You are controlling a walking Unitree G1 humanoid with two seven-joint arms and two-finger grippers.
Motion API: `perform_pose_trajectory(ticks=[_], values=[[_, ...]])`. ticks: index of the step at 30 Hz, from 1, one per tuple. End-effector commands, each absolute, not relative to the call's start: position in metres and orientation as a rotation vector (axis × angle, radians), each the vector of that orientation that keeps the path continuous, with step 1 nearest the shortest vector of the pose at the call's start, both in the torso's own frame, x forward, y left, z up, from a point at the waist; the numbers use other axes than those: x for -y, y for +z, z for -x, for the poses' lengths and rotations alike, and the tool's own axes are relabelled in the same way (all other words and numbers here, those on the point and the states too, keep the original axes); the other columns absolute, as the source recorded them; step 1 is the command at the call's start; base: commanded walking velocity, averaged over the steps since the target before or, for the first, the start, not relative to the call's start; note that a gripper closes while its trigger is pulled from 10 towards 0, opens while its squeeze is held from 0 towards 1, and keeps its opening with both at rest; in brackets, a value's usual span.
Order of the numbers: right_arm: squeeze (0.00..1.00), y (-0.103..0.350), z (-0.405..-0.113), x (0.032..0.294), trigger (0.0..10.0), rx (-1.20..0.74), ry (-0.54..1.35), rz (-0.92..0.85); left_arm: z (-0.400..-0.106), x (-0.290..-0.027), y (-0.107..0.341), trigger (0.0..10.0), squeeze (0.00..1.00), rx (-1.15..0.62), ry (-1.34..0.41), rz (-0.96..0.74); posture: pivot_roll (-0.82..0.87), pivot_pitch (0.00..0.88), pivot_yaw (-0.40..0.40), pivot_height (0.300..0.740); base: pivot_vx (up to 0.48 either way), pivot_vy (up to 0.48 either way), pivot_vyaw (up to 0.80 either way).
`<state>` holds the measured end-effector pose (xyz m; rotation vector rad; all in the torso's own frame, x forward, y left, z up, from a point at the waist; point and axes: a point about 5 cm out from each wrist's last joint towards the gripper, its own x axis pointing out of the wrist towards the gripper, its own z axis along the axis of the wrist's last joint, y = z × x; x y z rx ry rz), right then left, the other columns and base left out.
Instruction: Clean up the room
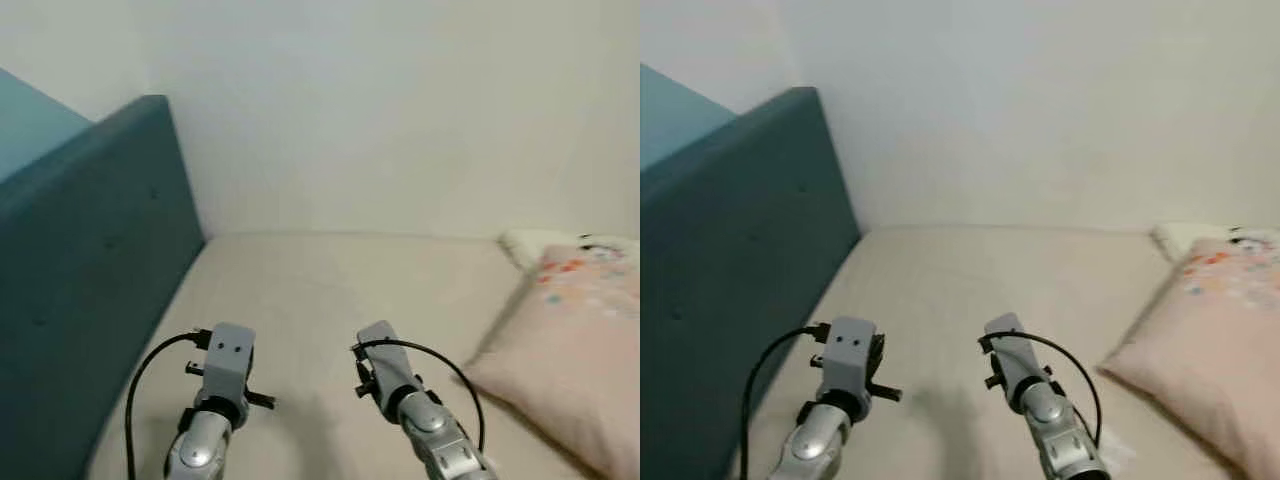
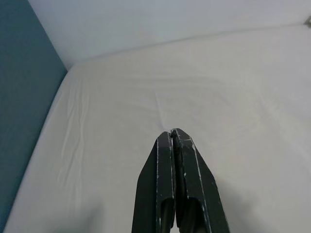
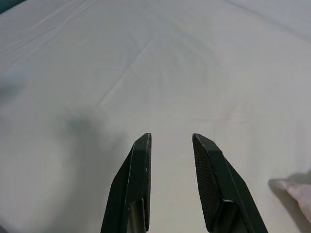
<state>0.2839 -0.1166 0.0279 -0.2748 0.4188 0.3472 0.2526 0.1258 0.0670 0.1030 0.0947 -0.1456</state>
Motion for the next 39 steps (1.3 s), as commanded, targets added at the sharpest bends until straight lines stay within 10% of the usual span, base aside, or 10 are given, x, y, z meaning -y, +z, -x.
perform_pose_trajectory(ticks=[1,39], values=[[0.0,0.0268,-0.2829,0.118,10.0,-0.429,0.344,0.278,-0.2517,-0.1275,0.064,10.0,0.0,-0.117,-0.141,-0.115,-0.03,0.0,-0.016,0.74,0.0,-0.341,0.0],[0.0,0.0284,-0.2865,0.1243,10.0,-0.432,0.267,0.231,-0.2577,-0.1293,0.0595,10.0,0.0,-0.142,-0.137,-0.199,-0.03,0.0,-0.004,0.736,0.0,0.087,0.0]])
